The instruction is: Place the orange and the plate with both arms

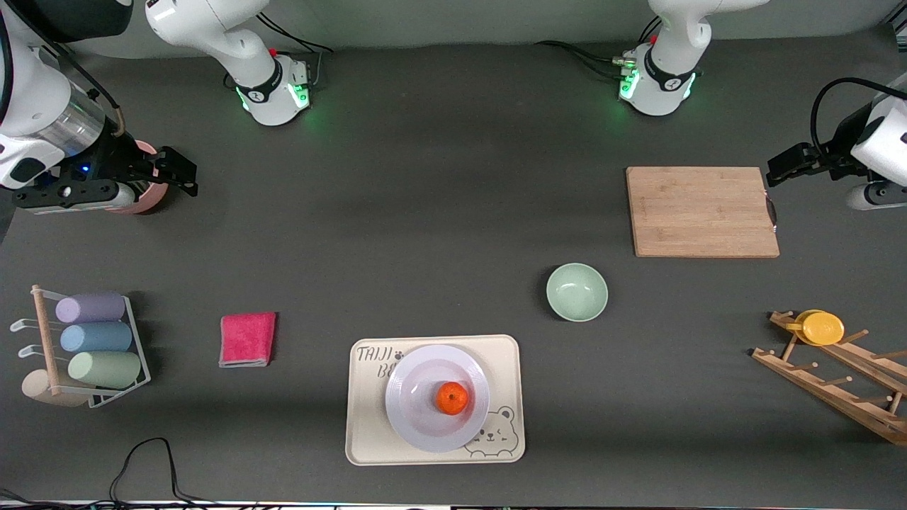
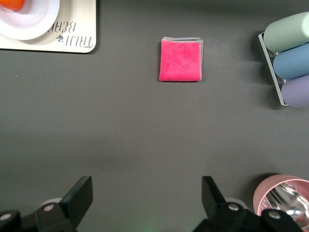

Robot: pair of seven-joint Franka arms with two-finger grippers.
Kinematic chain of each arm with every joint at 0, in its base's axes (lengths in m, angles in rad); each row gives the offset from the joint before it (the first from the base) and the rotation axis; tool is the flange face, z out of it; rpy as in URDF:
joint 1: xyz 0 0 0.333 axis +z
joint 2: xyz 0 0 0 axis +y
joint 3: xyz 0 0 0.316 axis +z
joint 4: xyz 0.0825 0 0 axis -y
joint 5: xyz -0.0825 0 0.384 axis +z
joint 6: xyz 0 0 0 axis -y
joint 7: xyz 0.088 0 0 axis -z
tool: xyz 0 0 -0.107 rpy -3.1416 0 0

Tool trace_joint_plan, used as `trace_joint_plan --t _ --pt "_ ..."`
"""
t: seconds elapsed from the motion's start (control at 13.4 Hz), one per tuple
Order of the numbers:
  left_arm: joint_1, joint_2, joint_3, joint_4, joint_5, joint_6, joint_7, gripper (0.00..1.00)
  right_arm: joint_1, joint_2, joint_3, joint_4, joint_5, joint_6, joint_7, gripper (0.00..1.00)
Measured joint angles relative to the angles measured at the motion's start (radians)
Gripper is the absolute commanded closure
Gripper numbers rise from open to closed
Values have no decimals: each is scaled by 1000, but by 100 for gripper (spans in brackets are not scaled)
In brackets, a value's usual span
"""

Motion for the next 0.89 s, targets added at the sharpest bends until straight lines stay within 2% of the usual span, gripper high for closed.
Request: trace_joint_plan --t 0.22,0.37,0.45,0.6,0.67,0.89 --pt "0 0 0 4 0 -3 0 0 -3 0 -29 16 -1 3 1 0" --pt "0 0 0 4 0 -3 0 0 -21 2 -27 25 -1 10 1 0" --pt "0 1 0 4 0 -3 0 0 -78 6 16 25 -1 16 2 0" --pt "0 4 1 4 0 -4 0 0 -268 13 192 25 -1 18 1 0" --pt "0 5 1 4 0 -5 0 0 -312 15 240 25 -1 18 1 0" --pt "0 5 2 4 0 -6 0 0 -350 21 274 24 0 18 1 0"
